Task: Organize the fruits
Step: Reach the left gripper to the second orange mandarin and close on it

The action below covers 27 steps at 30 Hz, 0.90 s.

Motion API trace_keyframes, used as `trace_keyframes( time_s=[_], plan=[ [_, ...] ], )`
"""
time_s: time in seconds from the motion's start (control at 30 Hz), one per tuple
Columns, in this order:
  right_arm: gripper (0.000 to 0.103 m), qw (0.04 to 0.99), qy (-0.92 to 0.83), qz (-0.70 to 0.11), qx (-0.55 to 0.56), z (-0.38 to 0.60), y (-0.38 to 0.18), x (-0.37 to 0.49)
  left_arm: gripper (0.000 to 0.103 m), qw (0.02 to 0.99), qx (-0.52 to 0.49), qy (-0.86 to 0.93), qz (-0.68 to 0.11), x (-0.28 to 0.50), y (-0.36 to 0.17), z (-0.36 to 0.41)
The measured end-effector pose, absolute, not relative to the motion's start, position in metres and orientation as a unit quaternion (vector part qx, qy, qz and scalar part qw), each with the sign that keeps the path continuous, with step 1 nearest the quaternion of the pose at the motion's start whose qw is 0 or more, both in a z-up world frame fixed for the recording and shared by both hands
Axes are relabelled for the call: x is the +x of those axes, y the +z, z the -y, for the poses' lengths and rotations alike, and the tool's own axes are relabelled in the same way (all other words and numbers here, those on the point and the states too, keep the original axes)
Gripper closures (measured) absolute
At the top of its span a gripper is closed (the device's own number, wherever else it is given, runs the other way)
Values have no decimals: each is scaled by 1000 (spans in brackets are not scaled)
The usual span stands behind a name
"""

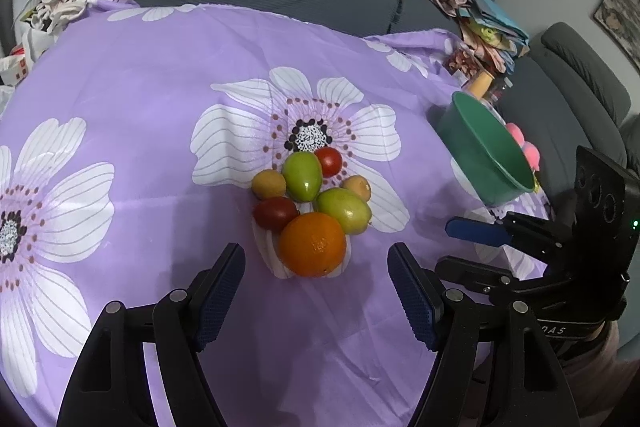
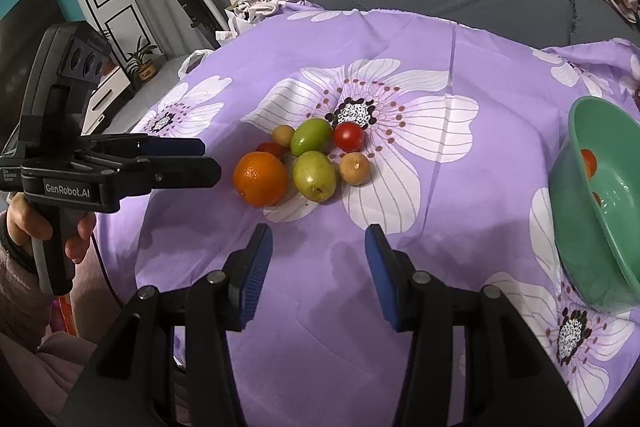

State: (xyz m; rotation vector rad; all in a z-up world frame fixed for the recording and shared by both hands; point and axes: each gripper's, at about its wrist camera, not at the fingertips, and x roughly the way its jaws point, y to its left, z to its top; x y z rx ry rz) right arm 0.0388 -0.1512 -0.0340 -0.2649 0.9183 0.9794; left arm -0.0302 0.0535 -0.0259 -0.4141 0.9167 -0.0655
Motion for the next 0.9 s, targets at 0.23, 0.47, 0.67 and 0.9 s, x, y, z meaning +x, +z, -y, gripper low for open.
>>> trace_keyframes(
  time_s=[0.23, 0.47, 0.67, 0.9],
  plan=[
    [55, 769, 455, -431, -123, 145, -38, 42, 29, 873, -194, -46, -445, -24, -30, -48],
    [55, 751, 474, -446, -111, 136, -47, 41, 29, 864, -221, -51, -450, -17, -39, -54],
    [54, 727, 501, -458, -101, 114, -60, 40, 29, 861, -231, -53, -449, -12, -42, -56],
    [53, 714, 511, -471, -88, 89, -71, 47, 38, 860, -226, -61, -454, -6, -45, -53]
  ],
)
